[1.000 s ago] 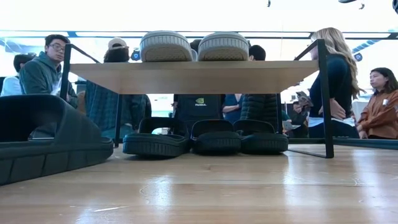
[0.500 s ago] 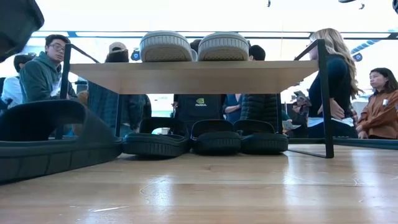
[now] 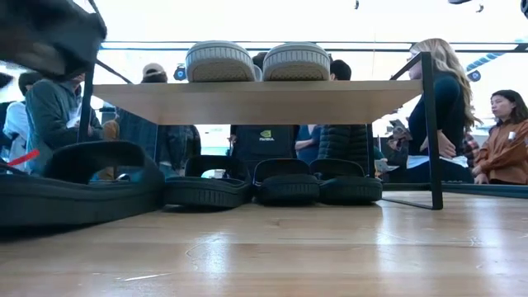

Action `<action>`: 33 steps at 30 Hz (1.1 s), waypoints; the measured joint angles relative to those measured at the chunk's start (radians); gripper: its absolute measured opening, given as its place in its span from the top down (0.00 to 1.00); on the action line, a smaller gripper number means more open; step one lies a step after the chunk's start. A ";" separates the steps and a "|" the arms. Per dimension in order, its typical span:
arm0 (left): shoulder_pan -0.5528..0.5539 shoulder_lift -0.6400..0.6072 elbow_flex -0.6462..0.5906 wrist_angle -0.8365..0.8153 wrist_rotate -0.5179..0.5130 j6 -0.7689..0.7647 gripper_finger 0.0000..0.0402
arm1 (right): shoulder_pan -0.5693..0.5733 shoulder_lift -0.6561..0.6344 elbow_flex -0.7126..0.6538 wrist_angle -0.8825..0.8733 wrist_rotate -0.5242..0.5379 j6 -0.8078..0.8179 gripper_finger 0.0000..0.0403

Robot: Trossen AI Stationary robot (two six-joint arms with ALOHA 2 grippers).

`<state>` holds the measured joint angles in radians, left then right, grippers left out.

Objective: Pick and place slides into the shelf
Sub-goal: Put the black slide under the shelf

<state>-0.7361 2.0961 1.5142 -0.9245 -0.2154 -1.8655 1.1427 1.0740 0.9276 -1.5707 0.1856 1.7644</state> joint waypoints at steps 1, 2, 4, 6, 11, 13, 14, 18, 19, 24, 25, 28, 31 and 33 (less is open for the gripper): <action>0.003 0.001 -0.003 -0.021 -0.029 0.002 0.96 | 0.000 0.000 0.000 -0.001 0.000 0.005 0.67; 0.011 0.001 -0.003 -0.028 -0.035 0.003 0.96 | 0.000 0.000 0.000 0.000 0.000 0.009 0.67; 0.023 0.001 -0.015 -0.049 -0.078 0.001 0.96 | 0.000 0.000 0.000 0.000 0.001 0.015 0.67; 0.031 0.001 -0.025 -0.061 -0.133 0.006 0.96 | 0.000 0.000 0.000 0.000 0.003 0.016 0.67; 0.063 -0.001 -0.046 -0.090 -0.138 0.023 0.96 | 0.000 0.000 0.000 -0.001 0.002 0.016 0.67; 0.068 -0.002 -0.053 -0.089 -0.149 0.032 0.96 | 0.000 0.000 0.000 0.000 0.002 0.016 0.67; 0.070 -0.002 -0.058 -0.089 -0.159 0.033 0.96 | 0.000 0.000 0.000 0.000 0.002 0.016 0.67; 0.083 -0.001 -0.068 -0.113 -0.189 0.037 0.96 | 0.000 0.000 0.000 -0.001 0.002 0.016 0.67; 0.088 -0.002 -0.076 -0.114 -0.193 0.037 0.96 | 0.000 0.000 0.000 -0.001 0.002 0.016 0.67; 0.094 -0.005 -0.086 -0.122 -0.200 0.028 0.96 | 0.000 0.000 0.000 0.000 0.002 0.016 0.67; 0.094 -0.008 -0.080 -0.122 -0.189 0.027 0.96 | 0.000 0.000 0.000 0.000 0.001 0.016 0.67; 0.081 -0.018 -0.053 -0.129 -0.162 0.019 0.96 | 0.000 0.000 0.000 0.000 0.000 0.016 0.67; 0.050 -0.030 -0.024 -0.121 -0.165 0.003 0.96 | 0.000 0.000 0.000 -0.001 0.001 0.016 0.67; 0.026 -0.035 -0.013 -0.110 -0.141 -0.007 0.96 | 0.000 0.001 0.000 0.000 0.001 0.016 0.67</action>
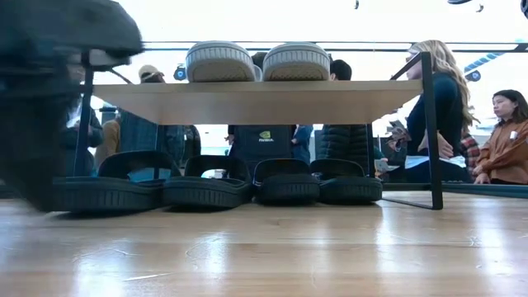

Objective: Pick and place slides into the shelf
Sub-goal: Put the black slide under the shelf

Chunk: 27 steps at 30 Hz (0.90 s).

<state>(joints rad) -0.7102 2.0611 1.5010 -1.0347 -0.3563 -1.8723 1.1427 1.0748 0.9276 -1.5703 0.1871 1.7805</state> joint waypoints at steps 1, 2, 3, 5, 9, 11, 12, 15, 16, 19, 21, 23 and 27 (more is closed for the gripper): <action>-0.009 0.000 -0.001 0.016 0.038 -0.008 0.96 | 0.000 0.000 0.000 -0.001 0.001 0.000 0.67; -0.017 0.000 -0.005 0.047 0.069 -0.014 0.96 | 0.000 0.000 0.000 -0.001 0.002 0.000 0.67; -0.024 0.001 -0.012 0.088 0.087 -0.018 0.96 | 0.000 0.000 0.000 0.000 0.007 0.000 0.67; -0.033 0.000 -0.021 0.130 0.086 -0.024 0.96 | 0.000 0.000 0.000 -0.001 0.024 0.000 0.67; -0.029 -0.001 -0.025 0.142 0.085 -0.034 0.96 | 0.000 0.000 0.000 -0.001 0.060 0.000 0.67; -0.019 -0.003 -0.030 0.132 0.083 -0.035 0.96 | 0.000 0.000 0.000 -0.001 0.072 0.000 0.67; -0.012 -0.003 -0.030 0.120 0.086 -0.036 0.96 | 0.000 0.000 0.000 -0.001 0.075 0.000 0.67; 0.007 -0.004 -0.044 0.088 0.063 -0.028 0.96 | 0.000 0.000 0.000 -0.001 0.076 0.000 0.67; 0.014 -0.005 -0.050 0.090 0.061 -0.026 0.96 | 0.000 0.001 0.000 -0.001 0.076 0.000 0.67; 0.032 -0.007 -0.071 0.079 0.026 -0.016 0.96 | 0.000 0.001 0.000 -0.001 0.076 0.000 0.67; 0.044 -0.009 -0.085 0.077 0.010 -0.012 0.96 | 0.000 0.001 0.000 0.000 0.076 0.000 0.67; 0.053 -0.009 -0.096 0.079 -0.005 -0.006 0.96 | 0.000 0.001 0.000 0.000 0.076 0.000 0.67; 0.069 -0.009 -0.109 0.077 -0.023 0.014 0.96 | 0.000 0.001 0.000 -0.001 0.076 0.000 0.67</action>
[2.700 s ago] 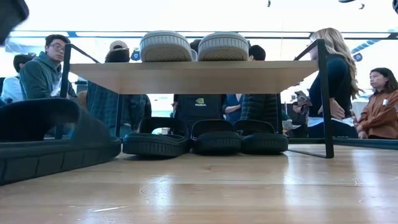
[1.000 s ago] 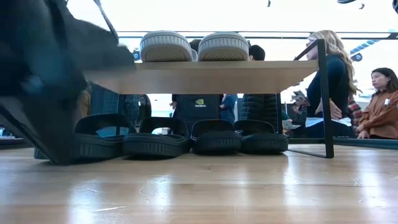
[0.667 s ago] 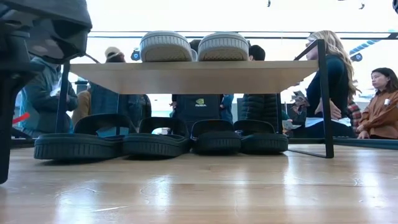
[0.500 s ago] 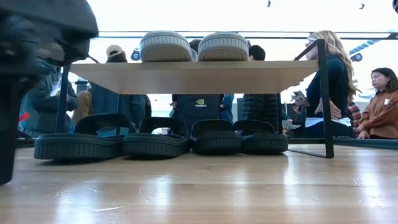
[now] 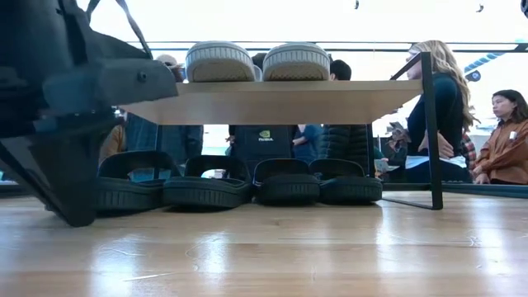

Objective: Pick and place slides into the shelf
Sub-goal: Put the black slide under the shelf, then adjust the slides on the shelf

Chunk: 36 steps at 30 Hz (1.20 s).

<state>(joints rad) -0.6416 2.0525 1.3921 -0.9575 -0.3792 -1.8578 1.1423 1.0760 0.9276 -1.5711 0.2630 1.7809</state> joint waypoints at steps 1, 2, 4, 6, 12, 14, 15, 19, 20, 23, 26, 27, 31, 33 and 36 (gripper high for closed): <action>0.004 0.000 -0.003 -0.004 -0.005 0.003 0.96 | 0.000 0.000 0.000 0.000 0.000 0.000 0.67; 0.006 0.001 -0.004 -0.014 -0.014 0.007 0.96 | 0.000 0.000 0.000 0.000 0.000 0.000 0.67; 0.012 0.003 -0.009 -0.035 -0.045 0.015 0.96 | 0.000 0.000 0.000 0.000 0.000 0.003 0.67; 0.017 0.005 -0.011 -0.049 -0.080 0.023 0.96 | 0.000 0.000 0.000 0.000 0.000 0.017 0.67; 0.036 0.008 -0.021 -0.067 -0.144 0.036 0.96 | 0.000 0.000 0.000 0.000 0.000 0.026 0.67; 0.043 0.008 -0.028 -0.066 -0.161 0.040 0.96 | 0.000 0.000 0.000 0.000 0.000 0.026 0.67; 0.048 0.008 -0.030 -0.065 -0.162 0.041 0.96 | 0.000 0.000 0.000 0.000 0.000 0.026 0.67; 0.056 0.008 -0.041 -0.060 -0.181 0.045 0.96 | 0.000 0.000 0.000 0.000 -0.001 0.026 0.67; 0.056 0.008 -0.044 -0.060 -0.183 0.045 0.96 | 0.000 0.000 0.000 0.000 -0.001 0.026 0.67; 0.059 0.008 -0.047 -0.059 -0.183 0.045 0.96 | 0.000 0.000 0.000 0.000 -0.005 0.026 0.67; 0.058 -0.002 -0.047 -0.056 -0.169 0.042 0.96 | 0.000 0.000 0.000 0.000 -0.008 0.026 0.67; 0.054 -0.008 -0.043 -0.056 -0.159 0.040 0.96 | 0.000 0.000 0.000 0.000 -0.008 0.026 0.67; 0.041 -0.055 -0.017 -0.065 -0.179 0.054 0.96 | 0.000 0.000 0.000 0.000 -0.008 0.026 0.67; 0.037 -0.076 -0.005 -0.078 -0.189 0.058 0.96 | 0.000 0.000 0.000 0.000 -0.008 0.026 0.67; 0.030 -0.087 -0.007 -0.035 -0.185 0.064 0.96 | 0.000 0.000 0.000 0.000 -0.008 0.026 0.67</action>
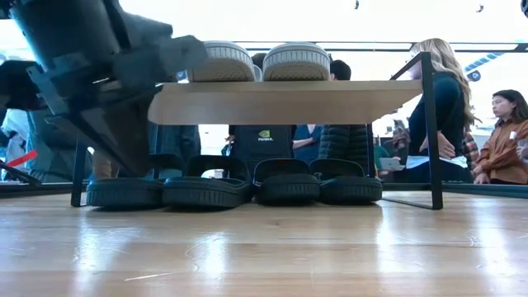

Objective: Pick and place slides into the shelf
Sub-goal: Adjust the slides on the shelf

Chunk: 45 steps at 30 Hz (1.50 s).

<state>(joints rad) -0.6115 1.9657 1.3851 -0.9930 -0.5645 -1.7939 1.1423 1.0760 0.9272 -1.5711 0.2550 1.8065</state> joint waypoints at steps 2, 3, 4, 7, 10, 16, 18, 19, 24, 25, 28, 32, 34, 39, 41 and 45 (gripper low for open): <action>-0.004 -0.007 -0.002 0.110 0.013 0.067 0.96 | 0.000 0.000 0.000 0.001 0.000 0.000 0.67; -0.007 -0.009 -0.002 0.182 0.014 0.115 0.96 | 0.000 0.000 0.000 0.000 0.000 0.000 0.67; -0.009 -0.010 -0.002 0.251 0.016 0.165 0.96 | 0.000 0.000 0.000 0.000 0.000 0.000 0.67; -0.010 0.006 -0.002 0.394 0.013 0.249 0.96 | 0.000 0.000 0.000 0.000 -0.001 0.000 0.67; 0.000 0.041 -0.004 0.377 -0.016 0.219 0.96 | 0.000 0.000 0.000 0.001 -0.001 0.000 0.67; 0.038 0.088 -0.005 0.356 -0.062 0.178 0.96 | 0.000 0.000 0.000 0.000 -0.004 0.000 0.67; 0.049 0.100 -0.005 0.355 -0.068 0.178 0.96 | 0.000 0.000 0.000 0.000 -0.011 -0.001 0.67; 0.053 0.102 -0.006 0.354 -0.074 0.178 0.96 | 0.000 0.000 0.000 0.000 -0.015 -0.001 0.67; 0.071 0.103 -0.006 0.344 -0.111 0.205 0.96 | 0.000 0.000 0.000 0.000 -0.019 -0.002 0.67; 0.075 0.103 -0.006 0.341 -0.112 0.208 0.96 | 0.000 0.000 0.000 0.000 -0.019 -0.002 0.67; 0.080 0.103 -0.005 0.310 -0.117 0.210 0.96 | 0.000 0.000 0.000 0.000 -0.019 -0.004 0.67; 0.083 0.103 -0.008 0.295 -0.142 0.214 0.96 | 0.000 0.000 0.000 0.000 -0.019 -0.004 0.67; 0.090 0.103 -0.017 0.293 -0.151 0.224 0.96 | 0.000 0.000 0.000 0.000 -0.019 -0.004 0.67; 0.113 0.103 -0.031 0.295 -0.162 0.230 0.96 | 0.000 0.000 0.000 0.000 -0.019 -0.009 0.67; 0.115 0.103 -0.030 0.295 -0.171 0.231 0.96 | 0.000 0.000 0.000 0.000 -0.019 -0.009 0.67; 0.113 0.100 -0.018 0.304 -0.170 0.238 0.96 | 0.000 0.000 0.000 0.000 -0.019 -0.008 0.67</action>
<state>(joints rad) -0.4985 2.0658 1.3671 -0.6892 -0.7348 -1.5562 1.1427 1.0760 0.9268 -1.5711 0.2359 1.7981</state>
